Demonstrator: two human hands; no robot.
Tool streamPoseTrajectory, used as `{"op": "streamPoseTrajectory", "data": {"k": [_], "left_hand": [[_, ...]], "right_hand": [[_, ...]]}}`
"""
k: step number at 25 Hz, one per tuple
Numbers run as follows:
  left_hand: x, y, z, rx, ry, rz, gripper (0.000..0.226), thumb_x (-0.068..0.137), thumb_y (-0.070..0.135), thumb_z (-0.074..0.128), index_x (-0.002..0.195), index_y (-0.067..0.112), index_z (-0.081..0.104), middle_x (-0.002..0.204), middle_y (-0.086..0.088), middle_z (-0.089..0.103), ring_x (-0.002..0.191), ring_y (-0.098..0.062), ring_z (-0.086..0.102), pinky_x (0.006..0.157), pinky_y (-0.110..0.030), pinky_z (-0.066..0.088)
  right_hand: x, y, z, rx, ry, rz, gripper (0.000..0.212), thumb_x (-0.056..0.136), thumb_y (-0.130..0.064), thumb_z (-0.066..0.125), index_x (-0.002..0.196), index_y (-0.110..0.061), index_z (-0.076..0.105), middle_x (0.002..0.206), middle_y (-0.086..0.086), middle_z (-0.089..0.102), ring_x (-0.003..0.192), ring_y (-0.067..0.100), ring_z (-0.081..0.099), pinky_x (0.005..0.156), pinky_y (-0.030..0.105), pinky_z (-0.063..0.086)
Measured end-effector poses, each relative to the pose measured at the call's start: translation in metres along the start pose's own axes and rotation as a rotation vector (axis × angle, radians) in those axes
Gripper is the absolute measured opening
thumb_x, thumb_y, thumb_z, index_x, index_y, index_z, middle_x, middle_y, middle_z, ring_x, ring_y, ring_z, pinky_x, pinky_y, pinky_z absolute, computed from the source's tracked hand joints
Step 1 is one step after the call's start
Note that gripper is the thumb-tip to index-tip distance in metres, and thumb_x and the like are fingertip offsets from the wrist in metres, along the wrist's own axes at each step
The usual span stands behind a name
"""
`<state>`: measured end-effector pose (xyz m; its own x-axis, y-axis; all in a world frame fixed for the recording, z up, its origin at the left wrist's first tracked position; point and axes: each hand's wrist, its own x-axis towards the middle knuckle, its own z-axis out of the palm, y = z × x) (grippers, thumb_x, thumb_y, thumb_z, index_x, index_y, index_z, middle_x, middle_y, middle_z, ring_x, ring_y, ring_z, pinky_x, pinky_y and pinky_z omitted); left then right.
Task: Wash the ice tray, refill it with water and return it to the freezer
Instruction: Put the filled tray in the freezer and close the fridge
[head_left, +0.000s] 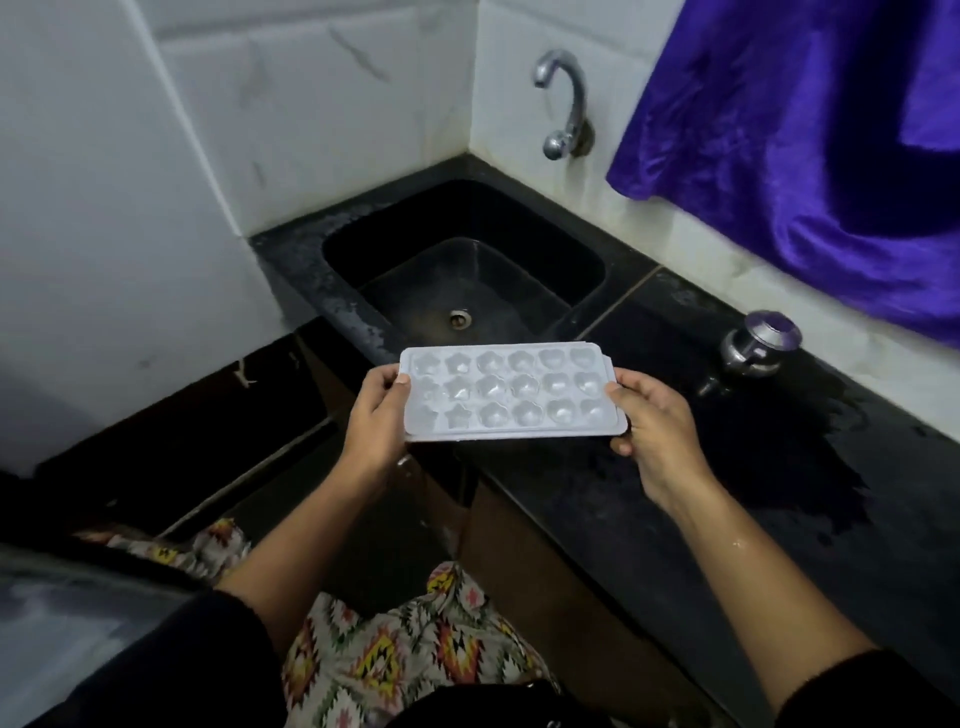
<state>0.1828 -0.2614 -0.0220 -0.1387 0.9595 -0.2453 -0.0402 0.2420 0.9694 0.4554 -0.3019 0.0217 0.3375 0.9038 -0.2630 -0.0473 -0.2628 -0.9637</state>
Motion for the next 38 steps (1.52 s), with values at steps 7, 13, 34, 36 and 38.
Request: {"op": "streamPoseTrajectory", "data": {"k": [7, 13, 34, 36, 38], "left_hand": [[-0.038, 0.000, -0.151, -0.106, 0.280, -0.007, 0.022, 0.111, 0.023, 0.046, 0.096, 0.017, 0.062, 0.104, -0.010, 0.068, 0.089, -0.023, 0.065, 0.072, -0.033, 0.054], [-0.095, -0.020, -0.251, -0.200, 0.552, -0.027, 0.020, 0.110, 0.021, 0.048, 0.101, 0.011, 0.063, 0.096, -0.009, 0.067, 0.085, -0.023, 0.064, 0.065, -0.029, 0.051], [-0.330, -0.080, -0.420, -0.434, 1.626, -0.069, 0.024, 0.112, 0.024, 0.047, 0.104, 0.011, 0.066, 0.093, -0.003, 0.072, 0.081, -0.019, 0.068, 0.066, -0.033, 0.051], [-0.347, -0.082, -0.424, -0.471, 1.734, -0.074, 0.023, 0.112, 0.021, 0.046, 0.103, 0.011, 0.065, 0.092, -0.003, 0.070, 0.080, -0.018, 0.066, 0.066, -0.031, 0.051], [-0.360, -0.081, -0.427, -0.507, 1.829, -0.069, 0.024, 0.112, 0.019, 0.046, 0.096, 0.013, 0.062, 0.088, -0.003, 0.067, 0.074, -0.015, 0.064, 0.060, -0.027, 0.051]], "right_hand": [[-0.037, 0.006, 0.144, -0.001, -0.236, 0.020, 0.016, 0.104, -0.019, 0.058, 0.113, -0.013, 0.070, 0.092, 0.007, 0.078, 0.053, 0.004, 0.057, 0.039, 0.017, 0.034], [-0.076, 0.016, 0.249, -0.052, -0.469, 0.041, 0.014, 0.105, -0.017, 0.058, 0.109, -0.011, 0.069, 0.082, 0.008, 0.074, 0.048, 0.007, 0.050, 0.036, 0.019, 0.030], [-0.287, 0.078, 0.549, -0.378, -1.476, 0.085, 0.012, 0.106, -0.016, 0.056, 0.105, -0.012, 0.067, 0.076, 0.006, 0.067, 0.045, 0.005, 0.050, 0.037, 0.018, 0.031], [-0.309, 0.084, 0.569, -0.427, -1.585, 0.087, 0.014, 0.107, -0.017, 0.055, 0.108, -0.011, 0.068, 0.078, 0.006, 0.068, 0.045, 0.004, 0.049, 0.037, 0.018, 0.030], [-0.332, 0.092, 0.586, -0.478, -1.681, 0.077, 0.016, 0.107, -0.019, 0.055, 0.110, -0.011, 0.068, 0.083, 0.008, 0.070, 0.050, 0.006, 0.051, 0.039, 0.018, 0.032]]}}
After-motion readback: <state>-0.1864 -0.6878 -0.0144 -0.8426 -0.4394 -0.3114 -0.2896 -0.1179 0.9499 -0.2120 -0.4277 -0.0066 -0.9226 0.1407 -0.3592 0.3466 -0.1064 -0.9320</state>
